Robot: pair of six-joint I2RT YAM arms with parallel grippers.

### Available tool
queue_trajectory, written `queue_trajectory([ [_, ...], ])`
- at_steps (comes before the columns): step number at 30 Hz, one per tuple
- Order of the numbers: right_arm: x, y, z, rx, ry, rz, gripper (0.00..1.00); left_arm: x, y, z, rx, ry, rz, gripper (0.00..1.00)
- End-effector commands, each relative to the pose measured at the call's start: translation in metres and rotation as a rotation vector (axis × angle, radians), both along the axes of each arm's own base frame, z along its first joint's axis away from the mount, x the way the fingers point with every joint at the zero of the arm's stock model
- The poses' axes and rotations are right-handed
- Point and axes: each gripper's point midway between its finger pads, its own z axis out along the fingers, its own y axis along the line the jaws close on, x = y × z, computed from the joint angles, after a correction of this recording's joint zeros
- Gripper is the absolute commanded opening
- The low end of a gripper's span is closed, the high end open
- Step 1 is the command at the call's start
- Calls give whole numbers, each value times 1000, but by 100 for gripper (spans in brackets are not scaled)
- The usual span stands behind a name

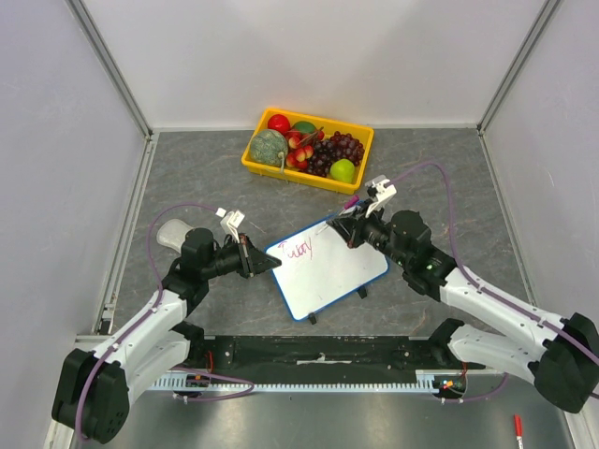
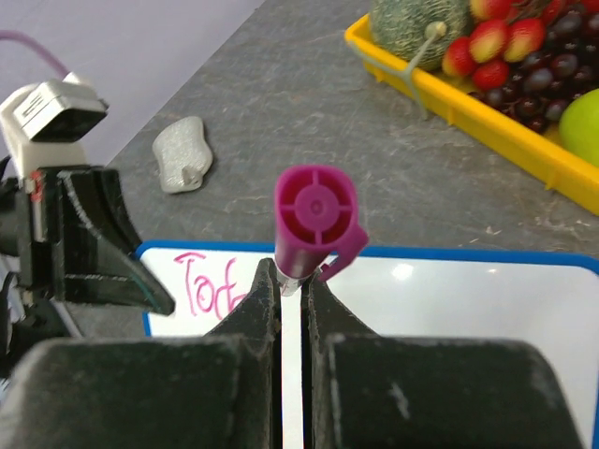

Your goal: Write a sentence on the whiteboard

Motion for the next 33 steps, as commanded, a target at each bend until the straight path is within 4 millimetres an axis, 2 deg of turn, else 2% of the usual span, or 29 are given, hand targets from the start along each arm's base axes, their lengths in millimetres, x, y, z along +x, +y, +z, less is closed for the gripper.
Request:
queue_trajectory([
  [1, 20, -3, 20, 14, -34, -59, 0, -3, 13, -36, 144, 27, 21, 2],
  [5, 24, 3, 17, 22, -27, -48, 0, -4, 13, -36, 146, 22, 18, 2],
  [12, 27, 5, -5, -5, 8, -45, 0, -5, 11, -36, 149, 26, 11, 2],
  [21, 11, 4, -20, 0, 42, 2, 0, -4, 11, -36, 155, 23, 14, 2],
  [26, 7, 4, -13, 26, 39, 8, 0, -4, 12, -37, 158, 24, 16, 2],
  [33, 12, -4, 16, 63, -5, -34, 0, -5, 12, -38, 159, 28, 14, 2],
])
